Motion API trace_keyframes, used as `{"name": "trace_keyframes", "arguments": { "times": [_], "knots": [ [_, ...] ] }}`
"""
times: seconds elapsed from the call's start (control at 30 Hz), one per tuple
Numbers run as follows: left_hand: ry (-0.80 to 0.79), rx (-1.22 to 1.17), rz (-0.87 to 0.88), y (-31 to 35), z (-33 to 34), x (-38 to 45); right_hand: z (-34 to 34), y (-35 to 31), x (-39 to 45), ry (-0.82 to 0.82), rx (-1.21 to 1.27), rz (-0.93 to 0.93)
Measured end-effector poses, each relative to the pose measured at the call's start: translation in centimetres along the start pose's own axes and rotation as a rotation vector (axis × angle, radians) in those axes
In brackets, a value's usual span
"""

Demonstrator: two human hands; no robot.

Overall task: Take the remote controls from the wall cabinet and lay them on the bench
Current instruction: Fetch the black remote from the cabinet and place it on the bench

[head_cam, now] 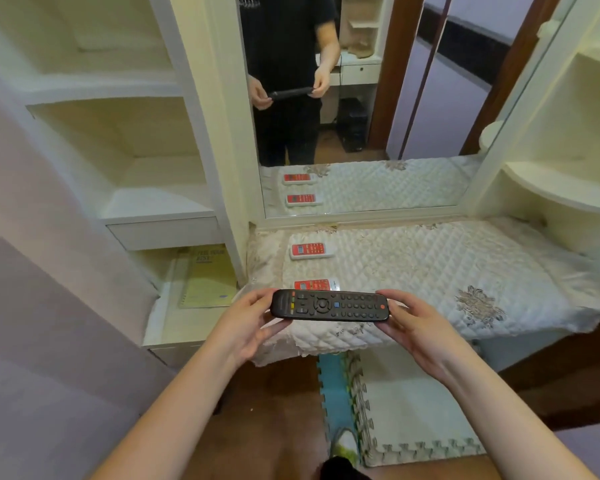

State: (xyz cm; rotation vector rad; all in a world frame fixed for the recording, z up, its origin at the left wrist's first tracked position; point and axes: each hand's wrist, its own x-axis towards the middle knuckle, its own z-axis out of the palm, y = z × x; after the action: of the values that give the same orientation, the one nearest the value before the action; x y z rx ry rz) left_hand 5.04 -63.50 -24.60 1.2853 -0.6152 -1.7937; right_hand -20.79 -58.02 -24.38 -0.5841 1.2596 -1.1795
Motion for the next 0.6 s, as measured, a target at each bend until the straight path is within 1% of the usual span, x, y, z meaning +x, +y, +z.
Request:
{"name": "trace_keyframes", "arguments": {
  "times": [0.1, 0.37, 0.47, 0.6],
  "knots": [
    [-0.001, 0.050, 0.008, 0.2, 1.7, 3.7, -1.6, -0.6, 3.1, 0.014, 0.011, 0.027],
    [0.068, 0.207, 0.025, 1.5, 7.4, 13.5, -5.5, -2.3, 11.1, 0.024, 0.075, 0.090],
    [0.091, 0.255, 0.066, 1.7, 9.1, 16.6, -6.7, -2.5, 13.6, 0.026, 0.079, 0.121],
    [0.075, 0.334, 0.078, 2.2, 10.9, 19.8, -7.5, -2.1, 15.9, 0.045, 0.075, 0.143]
  ]
}}
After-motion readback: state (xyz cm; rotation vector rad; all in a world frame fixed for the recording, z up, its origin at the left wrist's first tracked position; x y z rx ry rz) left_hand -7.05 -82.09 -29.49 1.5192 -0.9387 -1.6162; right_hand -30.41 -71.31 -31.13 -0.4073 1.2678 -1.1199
